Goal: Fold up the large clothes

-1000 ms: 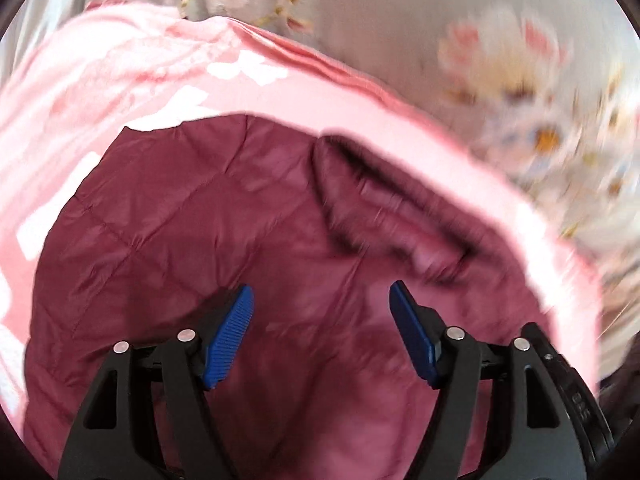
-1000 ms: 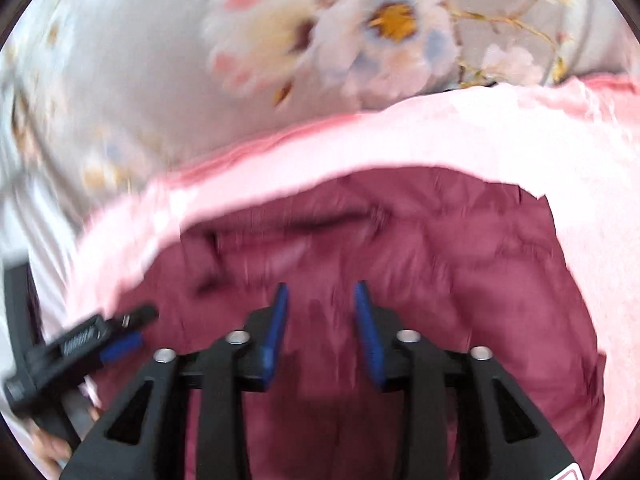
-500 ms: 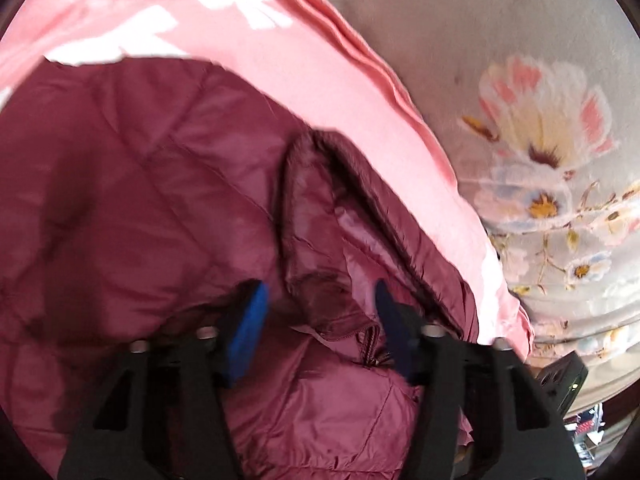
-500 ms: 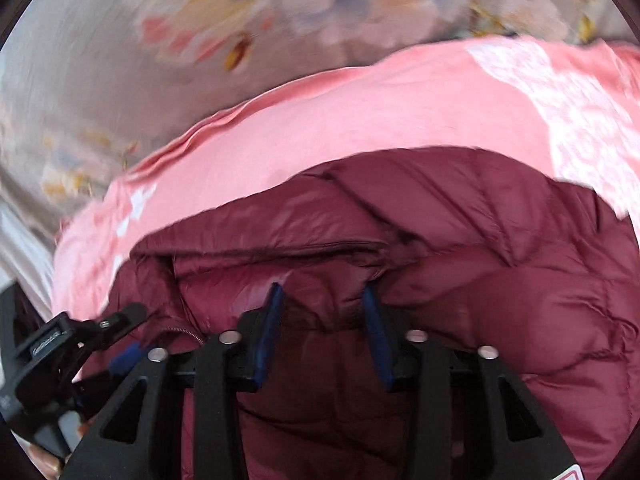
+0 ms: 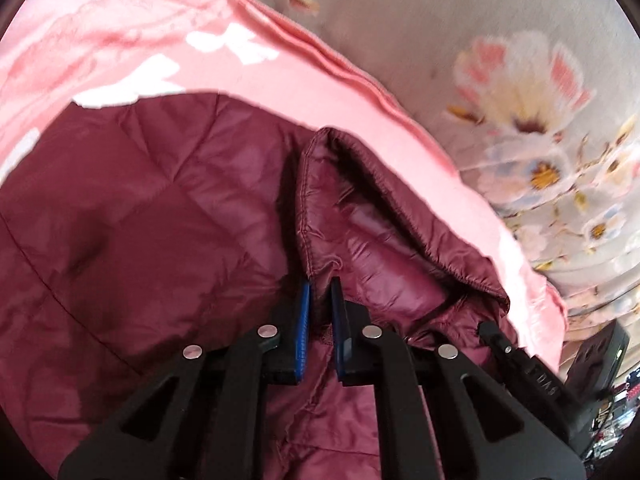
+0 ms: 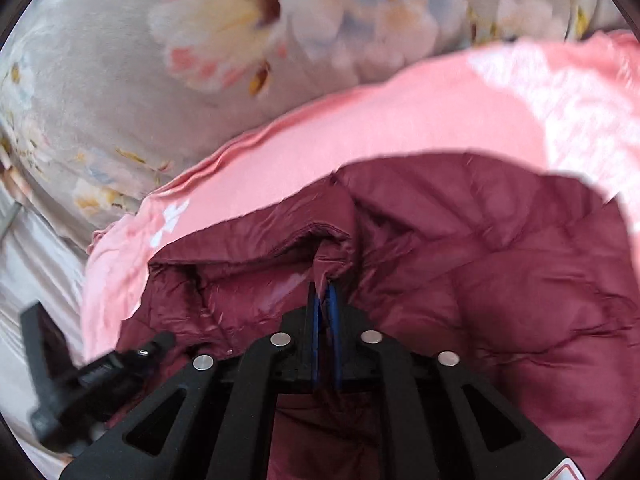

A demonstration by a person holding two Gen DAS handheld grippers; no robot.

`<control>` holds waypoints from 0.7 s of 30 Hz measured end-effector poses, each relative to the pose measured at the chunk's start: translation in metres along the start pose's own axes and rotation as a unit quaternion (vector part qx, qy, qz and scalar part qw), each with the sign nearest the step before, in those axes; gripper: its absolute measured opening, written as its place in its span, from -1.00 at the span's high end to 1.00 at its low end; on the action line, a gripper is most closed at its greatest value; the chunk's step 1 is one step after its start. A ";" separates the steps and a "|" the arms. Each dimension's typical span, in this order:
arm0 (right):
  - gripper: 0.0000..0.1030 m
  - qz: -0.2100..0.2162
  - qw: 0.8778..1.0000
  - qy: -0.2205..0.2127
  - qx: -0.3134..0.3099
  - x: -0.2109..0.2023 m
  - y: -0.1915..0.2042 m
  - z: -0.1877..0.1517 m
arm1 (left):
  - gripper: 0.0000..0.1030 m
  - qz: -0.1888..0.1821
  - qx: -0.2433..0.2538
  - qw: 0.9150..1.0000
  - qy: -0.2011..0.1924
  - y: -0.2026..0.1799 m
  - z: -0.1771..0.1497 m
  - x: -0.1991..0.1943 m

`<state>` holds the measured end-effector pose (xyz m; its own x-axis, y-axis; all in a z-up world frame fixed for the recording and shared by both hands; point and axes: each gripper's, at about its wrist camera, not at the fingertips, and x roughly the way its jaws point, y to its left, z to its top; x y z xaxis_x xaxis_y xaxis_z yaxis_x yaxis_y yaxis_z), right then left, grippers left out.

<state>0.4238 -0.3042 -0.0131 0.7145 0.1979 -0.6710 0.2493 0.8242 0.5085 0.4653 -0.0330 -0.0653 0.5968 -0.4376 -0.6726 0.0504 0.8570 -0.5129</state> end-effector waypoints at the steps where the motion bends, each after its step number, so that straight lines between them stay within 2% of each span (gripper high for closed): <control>1: 0.74 -0.003 1.000 0.007 -0.006 0.004 0.004 0.001 | 0.82 0.001 0.000 1.000 0.000 0.003 -0.001 0.001; 3: 0.68 0.005 0.999 0.028 -0.017 0.012 0.012 0.003 | 0.82 0.005 0.002 1.000 -0.002 0.004 -0.002 0.005; 6: 0.68 0.014 0.999 0.028 -0.040 0.010 0.029 0.002 | 0.81 0.010 0.011 1.000 -0.006 0.004 -0.002 0.004; 10: 0.88 0.077 0.994 -0.055 -0.045 -0.038 0.049 0.007 | 0.81 0.012 0.020 1.000 -0.012 0.002 -0.004 0.003; 12: 0.90 0.079 0.993 -0.079 -0.040 -0.053 0.046 0.006 | 0.81 0.009 0.019 1.000 -0.011 0.005 -0.003 0.001; 13: 0.91 0.059 0.994 -0.080 -0.037 -0.052 0.039 0.003 | 0.81 0.007 0.018 1.000 -0.011 0.005 -0.003 0.001; 15: 0.91 -0.006 0.998 -0.054 -0.028 -0.033 0.019 0.000 | 0.81 0.008 0.020 1.000 -0.012 0.005 -0.003 0.000; 16: 0.90 -0.017 0.999 -0.037 -0.014 -0.022 0.009 -0.001 | 0.81 0.010 0.022 1.000 -0.013 0.004 -0.004 0.000; 17: 0.89 -0.015 1.000 -0.022 -0.001 -0.016 0.001 -0.002 | 0.80 0.011 0.023 1.000 -0.014 0.004 -0.004 0.000; 19: 0.76 0.021 0.999 0.005 0.041 -0.010 -0.013 -0.005 | 0.80 0.013 0.027 0.999 -0.018 0.003 -0.005 -0.001; 20: 0.73 0.036 0.998 0.007 0.047 -0.010 -0.014 -0.007 | 0.79 0.019 0.039 0.999 -0.002 0.003 -0.005 -0.001; 21: 0.58 0.042 0.998 0.010 0.041 -0.010 -0.010 -0.010 | 0.79 0.021 0.041 0.999 -0.003 0.002 -0.005 0.000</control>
<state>0.4073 -0.3093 -0.0166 0.7221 0.2757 -0.6345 0.2422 0.7584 0.6052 0.4613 -0.0323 -0.0691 0.6046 -0.3996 -0.6891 0.0912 0.8941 -0.4384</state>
